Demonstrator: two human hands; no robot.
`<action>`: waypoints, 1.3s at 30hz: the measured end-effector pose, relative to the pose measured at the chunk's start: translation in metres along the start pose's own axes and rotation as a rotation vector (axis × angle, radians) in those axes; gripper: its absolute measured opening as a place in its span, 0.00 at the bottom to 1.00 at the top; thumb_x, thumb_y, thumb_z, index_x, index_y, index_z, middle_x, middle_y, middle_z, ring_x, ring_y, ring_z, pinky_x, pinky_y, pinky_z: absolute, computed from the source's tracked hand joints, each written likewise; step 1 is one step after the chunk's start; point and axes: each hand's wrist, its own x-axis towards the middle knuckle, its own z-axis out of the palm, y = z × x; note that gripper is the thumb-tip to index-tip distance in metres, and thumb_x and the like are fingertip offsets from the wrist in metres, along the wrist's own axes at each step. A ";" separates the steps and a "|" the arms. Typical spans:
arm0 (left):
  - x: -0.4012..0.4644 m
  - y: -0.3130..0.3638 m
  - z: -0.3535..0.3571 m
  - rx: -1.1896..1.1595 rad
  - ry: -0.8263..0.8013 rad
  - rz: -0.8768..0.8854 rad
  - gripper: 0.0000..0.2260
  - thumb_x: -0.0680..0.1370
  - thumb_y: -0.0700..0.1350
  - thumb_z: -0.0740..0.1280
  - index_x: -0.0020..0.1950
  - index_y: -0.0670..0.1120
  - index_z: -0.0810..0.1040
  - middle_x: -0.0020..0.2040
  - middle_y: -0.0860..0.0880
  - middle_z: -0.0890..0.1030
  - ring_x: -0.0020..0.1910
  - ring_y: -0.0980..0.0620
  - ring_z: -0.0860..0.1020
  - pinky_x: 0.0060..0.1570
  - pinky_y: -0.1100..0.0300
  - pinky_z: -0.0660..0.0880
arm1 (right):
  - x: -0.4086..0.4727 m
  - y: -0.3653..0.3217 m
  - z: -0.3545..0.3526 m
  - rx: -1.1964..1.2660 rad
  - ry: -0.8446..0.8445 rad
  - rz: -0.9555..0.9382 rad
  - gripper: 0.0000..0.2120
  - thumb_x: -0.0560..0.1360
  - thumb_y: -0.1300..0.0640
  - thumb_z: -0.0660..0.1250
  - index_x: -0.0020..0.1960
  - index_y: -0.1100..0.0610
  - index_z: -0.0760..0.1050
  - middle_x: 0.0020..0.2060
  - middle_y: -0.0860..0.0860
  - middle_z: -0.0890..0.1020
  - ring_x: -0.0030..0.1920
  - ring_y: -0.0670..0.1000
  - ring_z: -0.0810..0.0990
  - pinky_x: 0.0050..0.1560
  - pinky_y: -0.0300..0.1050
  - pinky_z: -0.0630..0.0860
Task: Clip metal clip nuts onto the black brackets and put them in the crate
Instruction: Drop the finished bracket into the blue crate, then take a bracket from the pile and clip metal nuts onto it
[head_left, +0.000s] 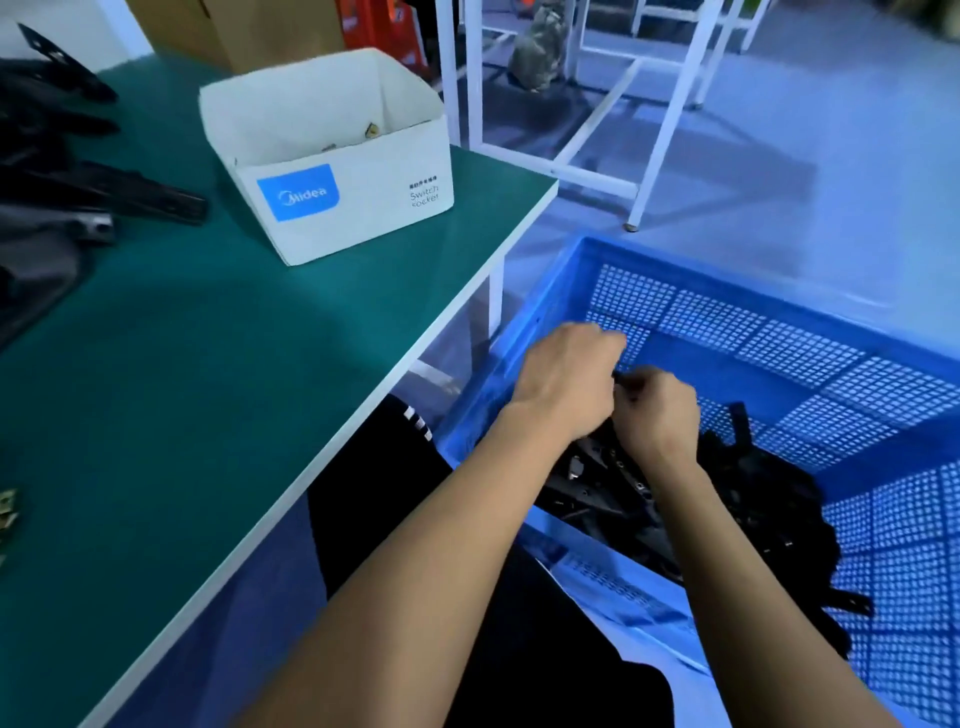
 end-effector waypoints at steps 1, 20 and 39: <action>0.002 -0.002 -0.012 -0.019 0.060 -0.033 0.12 0.78 0.40 0.67 0.61 0.47 0.79 0.56 0.47 0.81 0.58 0.42 0.78 0.52 0.47 0.78 | -0.001 -0.018 -0.004 0.017 -0.007 -0.055 0.10 0.77 0.56 0.68 0.38 0.59 0.78 0.38 0.61 0.84 0.43 0.66 0.82 0.37 0.52 0.75; -0.210 -0.209 -0.200 -0.097 1.091 -0.656 0.10 0.74 0.40 0.64 0.51 0.47 0.82 0.40 0.57 0.82 0.42 0.53 0.82 0.48 0.52 0.79 | -0.160 -0.359 0.041 -0.003 -0.305 -1.184 0.05 0.71 0.60 0.65 0.46 0.58 0.79 0.42 0.64 0.83 0.43 0.69 0.80 0.39 0.56 0.75; -0.421 -0.331 -0.212 -0.224 0.774 -1.393 0.34 0.71 0.59 0.77 0.73 0.48 0.72 0.67 0.45 0.79 0.67 0.43 0.75 0.65 0.51 0.73 | -0.268 -0.444 0.133 0.128 -0.930 -1.615 0.09 0.77 0.48 0.74 0.53 0.53 0.83 0.46 0.45 0.82 0.44 0.44 0.77 0.49 0.48 0.74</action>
